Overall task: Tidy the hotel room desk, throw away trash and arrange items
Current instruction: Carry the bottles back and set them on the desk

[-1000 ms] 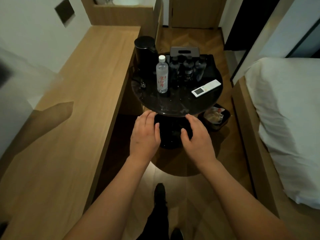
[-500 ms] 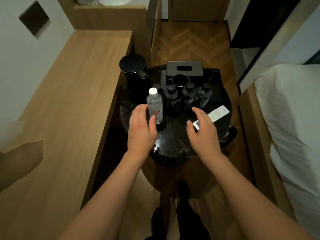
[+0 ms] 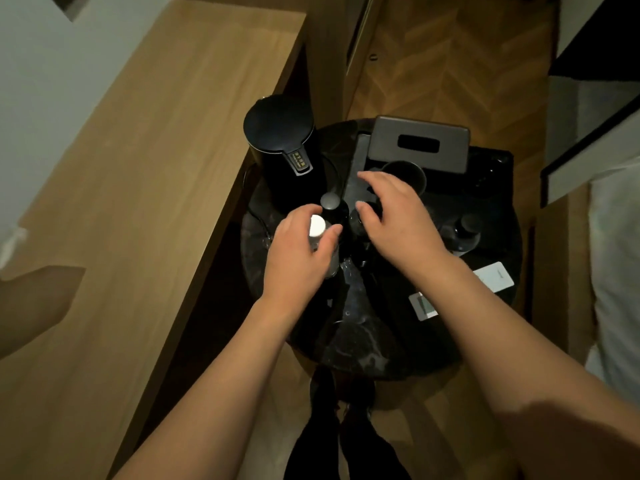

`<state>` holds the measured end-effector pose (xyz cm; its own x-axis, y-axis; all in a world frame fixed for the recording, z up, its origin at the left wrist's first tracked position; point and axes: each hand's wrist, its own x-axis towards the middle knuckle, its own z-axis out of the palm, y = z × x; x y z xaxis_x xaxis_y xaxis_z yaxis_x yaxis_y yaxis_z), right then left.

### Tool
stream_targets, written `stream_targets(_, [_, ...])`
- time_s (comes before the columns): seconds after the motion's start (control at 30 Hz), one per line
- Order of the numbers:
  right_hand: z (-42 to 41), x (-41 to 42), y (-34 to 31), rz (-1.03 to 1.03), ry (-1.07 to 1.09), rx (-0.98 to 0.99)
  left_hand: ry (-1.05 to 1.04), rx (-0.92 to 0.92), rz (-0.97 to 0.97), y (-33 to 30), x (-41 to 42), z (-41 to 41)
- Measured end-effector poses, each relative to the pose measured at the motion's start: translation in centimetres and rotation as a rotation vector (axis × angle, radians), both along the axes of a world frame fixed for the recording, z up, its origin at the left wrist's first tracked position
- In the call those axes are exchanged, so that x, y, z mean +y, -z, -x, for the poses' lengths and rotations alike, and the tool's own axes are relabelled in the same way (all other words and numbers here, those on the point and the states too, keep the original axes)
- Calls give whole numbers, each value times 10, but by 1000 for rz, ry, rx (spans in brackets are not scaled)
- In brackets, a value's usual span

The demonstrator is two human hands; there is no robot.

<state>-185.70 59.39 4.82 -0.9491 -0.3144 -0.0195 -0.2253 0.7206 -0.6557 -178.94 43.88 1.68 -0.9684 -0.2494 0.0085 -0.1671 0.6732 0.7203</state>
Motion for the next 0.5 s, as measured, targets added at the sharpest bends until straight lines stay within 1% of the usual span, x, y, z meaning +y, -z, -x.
stream_targets(0.2, [26, -19, 7, -178, -164, -47, -47, 9, -130, 14, -6, -17])
stream_targets(0.37, [27, -36, 14, -293, -217, -32, -86, 7, -111, 11, -16, -21])
stream_targets(0.43, [26, -38, 15, -292, -202, -4, -93, 6, -104, 9, -21, -23])
stream_targets(0.5, [20, -36, 15, -237, -157, 39, -86, 11, -81, 7, -24, -26])
